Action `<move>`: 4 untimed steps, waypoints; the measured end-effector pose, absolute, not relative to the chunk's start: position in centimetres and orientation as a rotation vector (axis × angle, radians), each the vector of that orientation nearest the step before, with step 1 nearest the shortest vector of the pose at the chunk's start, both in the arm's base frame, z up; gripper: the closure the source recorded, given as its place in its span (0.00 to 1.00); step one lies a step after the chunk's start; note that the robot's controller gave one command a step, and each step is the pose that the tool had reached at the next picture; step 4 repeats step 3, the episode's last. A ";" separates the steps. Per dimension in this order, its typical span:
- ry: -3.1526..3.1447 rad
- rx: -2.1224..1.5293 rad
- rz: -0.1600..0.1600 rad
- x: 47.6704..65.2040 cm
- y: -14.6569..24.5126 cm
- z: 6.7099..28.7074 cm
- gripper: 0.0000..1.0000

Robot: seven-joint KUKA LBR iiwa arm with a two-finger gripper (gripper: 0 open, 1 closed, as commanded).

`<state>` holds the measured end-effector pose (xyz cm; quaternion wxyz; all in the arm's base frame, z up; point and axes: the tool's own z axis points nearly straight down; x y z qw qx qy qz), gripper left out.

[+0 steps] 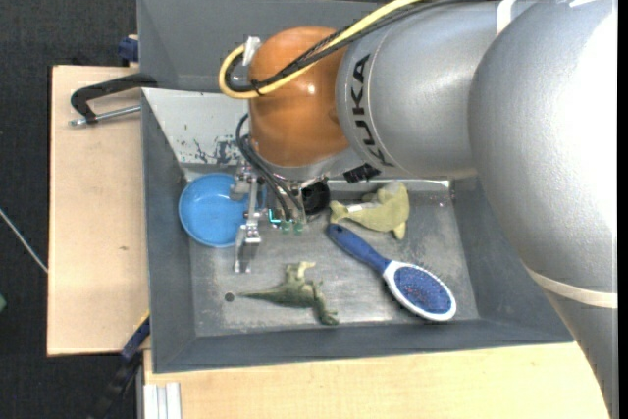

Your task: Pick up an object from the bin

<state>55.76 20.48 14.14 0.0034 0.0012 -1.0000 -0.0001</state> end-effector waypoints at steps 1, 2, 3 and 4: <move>-3.136 0.283 -0.006 54.5 20.3 7.3 0.00; -3.144 0.284 -0.012 54.7 20.5 7.7 1.00; -3.138 0.329 -0.007 53.1 20.2 24.9 1.00; -3.138 0.329 -0.007 53.1 20.2 24.9 1.00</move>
Offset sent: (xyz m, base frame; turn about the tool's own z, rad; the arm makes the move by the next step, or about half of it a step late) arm -0.0151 -0.0041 -0.0714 -0.1762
